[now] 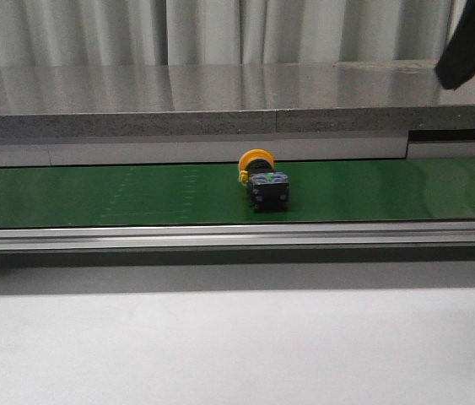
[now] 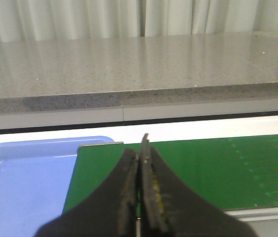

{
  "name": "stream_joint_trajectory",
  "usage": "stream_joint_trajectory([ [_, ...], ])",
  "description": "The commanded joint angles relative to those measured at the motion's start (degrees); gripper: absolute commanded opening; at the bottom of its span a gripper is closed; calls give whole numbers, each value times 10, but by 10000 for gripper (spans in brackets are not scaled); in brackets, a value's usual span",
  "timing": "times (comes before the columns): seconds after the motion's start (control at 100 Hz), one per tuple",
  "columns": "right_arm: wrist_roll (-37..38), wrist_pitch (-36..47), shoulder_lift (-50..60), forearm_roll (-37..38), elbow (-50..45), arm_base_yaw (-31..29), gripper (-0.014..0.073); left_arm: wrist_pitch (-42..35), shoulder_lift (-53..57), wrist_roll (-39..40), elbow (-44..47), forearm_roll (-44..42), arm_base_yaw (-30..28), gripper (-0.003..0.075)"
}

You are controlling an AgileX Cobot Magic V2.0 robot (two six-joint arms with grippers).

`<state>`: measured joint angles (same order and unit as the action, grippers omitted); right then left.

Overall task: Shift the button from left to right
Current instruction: 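Lower the right gripper onto the button and close on its base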

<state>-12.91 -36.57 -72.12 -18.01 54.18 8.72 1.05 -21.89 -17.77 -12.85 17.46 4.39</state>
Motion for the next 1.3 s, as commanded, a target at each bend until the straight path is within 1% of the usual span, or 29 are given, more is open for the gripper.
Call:
stream_joint_trajectory([
  [0.0,-21,35,-27,-14,40,17,644,-40,-3,1,-17,6,3,-20],
  [0.19,-39,47,-115,-14,96,58,644,-40,-3,1,-17,6,3,-20],
  [0.49,-44,46,-208,-12,162,86,644,-40,-3,1,-17,6,3,-20],
  [0.99,-44,34,-265,-11,171,91,636,-40,-3,1,-17,6,3,-20],
  [1.03,-44,31,-269,-11,171,91,605,-40,-3,1,-17,6,3,-20],
  [1.05,-44,29,-271,-11,171,91,581,-40,-3,1,-17,6,3,-20],
  [1.07,-44,27,-271,-11,171,91,539,-40,-3,1,-17,6,3,-20],
  [1.08,-44,27,-271,-11,171,91,539,-40,-3,1,-17,6,3,-20],
  [1.11,-44,24,-272,-11,171,91,474,-40,-3,1,-17,6,3,-20],
  [1.13,-44,21,-272,-11,171,91,445,-40,-3,1,-17,6,3,-20],
  [1.18,-44,18,-270,-11,171,91,330,-40,-3,1,-17,6,3,-20],
  [1.23,-44,9,-268,-10,175,90,246,-40,-3,1,-17,6,3,-20],
  [1.29,-44,-8,-267,-4,188,90,196,-40,-3,1,-17,6,3,-20],
])
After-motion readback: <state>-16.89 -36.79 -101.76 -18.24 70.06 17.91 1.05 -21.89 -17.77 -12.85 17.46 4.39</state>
